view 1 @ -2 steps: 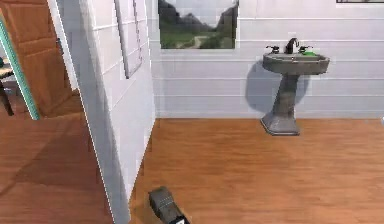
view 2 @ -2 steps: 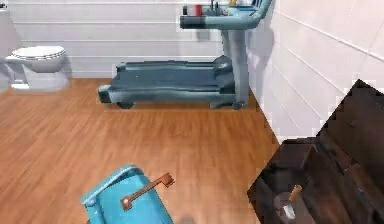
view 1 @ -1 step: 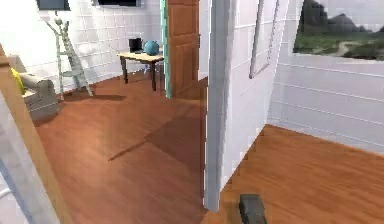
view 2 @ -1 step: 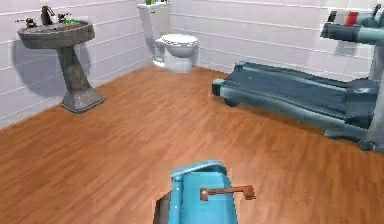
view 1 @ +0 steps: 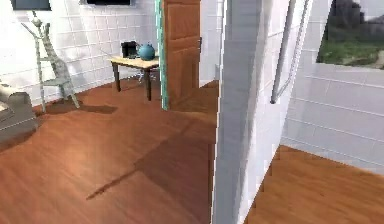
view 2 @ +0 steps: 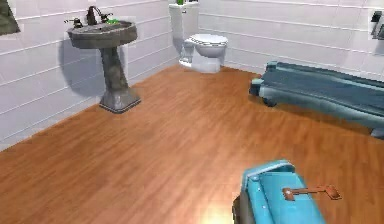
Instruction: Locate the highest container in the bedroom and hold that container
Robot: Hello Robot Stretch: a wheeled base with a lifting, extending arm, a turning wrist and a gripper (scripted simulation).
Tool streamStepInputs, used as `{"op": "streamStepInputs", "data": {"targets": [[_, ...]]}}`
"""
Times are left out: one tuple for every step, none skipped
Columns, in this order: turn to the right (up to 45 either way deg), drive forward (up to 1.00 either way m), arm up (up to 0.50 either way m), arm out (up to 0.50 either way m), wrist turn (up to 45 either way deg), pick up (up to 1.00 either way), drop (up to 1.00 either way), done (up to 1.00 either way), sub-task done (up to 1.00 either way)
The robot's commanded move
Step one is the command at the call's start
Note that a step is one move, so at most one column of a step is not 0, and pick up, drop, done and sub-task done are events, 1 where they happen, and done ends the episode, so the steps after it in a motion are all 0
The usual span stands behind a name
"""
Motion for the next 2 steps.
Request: {"op": "streamStepInputs", "data": {"targets": [[-21.0,0.0,0.0,0.0,0.0,0.0,0.0,0.0,0.0],[0.0,0.55,0.0,0.0,0.0,0.0,0.0,0.0,0.0]]}}
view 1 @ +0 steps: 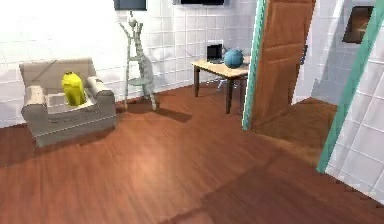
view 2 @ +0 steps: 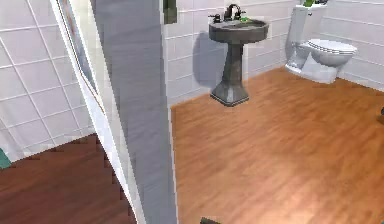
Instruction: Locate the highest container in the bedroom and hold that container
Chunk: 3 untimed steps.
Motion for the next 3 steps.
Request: {"op": "streamStepInputs", "data": {"targets": [[-6.0,0.0,0.0,0.0,0.0,0.0,0.0,0.0,0.0],[0.0,0.7,0.0,0.0,0.0,0.0,0.0,0.0,0.0],[45.0,0.0,0.0,0.0,0.0,0.0,0.0,0.0,0.0]]}}
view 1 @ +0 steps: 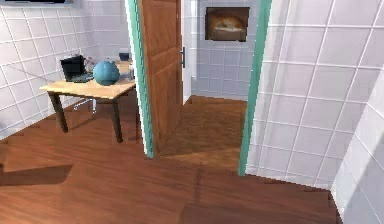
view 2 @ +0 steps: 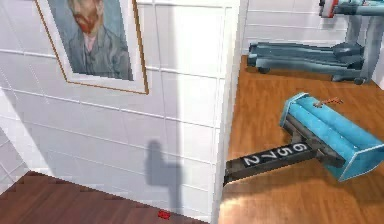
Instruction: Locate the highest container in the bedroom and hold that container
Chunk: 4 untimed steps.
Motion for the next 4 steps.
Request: {"op": "streamStepInputs", "data": {"targets": [[6.0,0.0,0.0,0.0,0.0,0.0,0.0,0.0,0.0],[0.0,1.0,0.0,0.0,0.0,0.0,0.0,0.0,0.0],[0.0,0.9,0.0,0.0,0.0,0.0,0.0,0.0,0.0],[39.0,0.0,0.0,0.0,0.0,0.0,0.0,0.0,0.0]]}}
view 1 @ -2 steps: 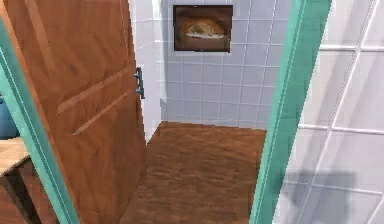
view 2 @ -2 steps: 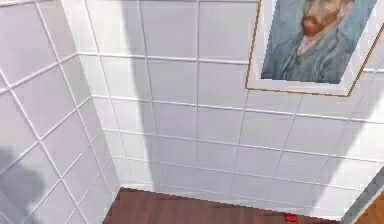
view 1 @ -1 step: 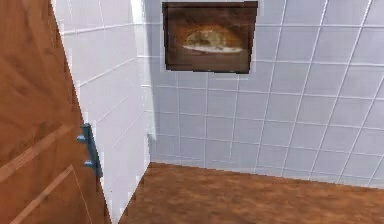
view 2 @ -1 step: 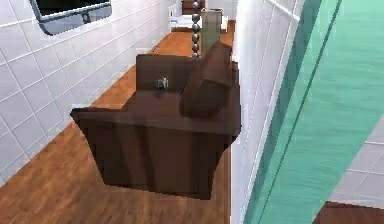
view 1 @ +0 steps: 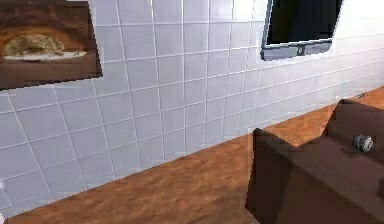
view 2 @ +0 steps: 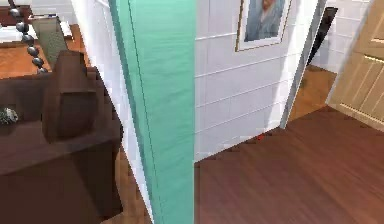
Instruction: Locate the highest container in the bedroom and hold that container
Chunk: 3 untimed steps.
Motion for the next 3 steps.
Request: {"op": "streamStepInputs", "data": {"targets": [[0.0,1.0,0.0,0.0,0.0,0.0,0.0,0.0,0.0],[18.0,0.0,0.0,0.0,0.0,0.0,0.0,0.0,0.0],[0.0,0.15,0.0,0.0,0.0,0.0,0.0,0.0,0.0]]}}
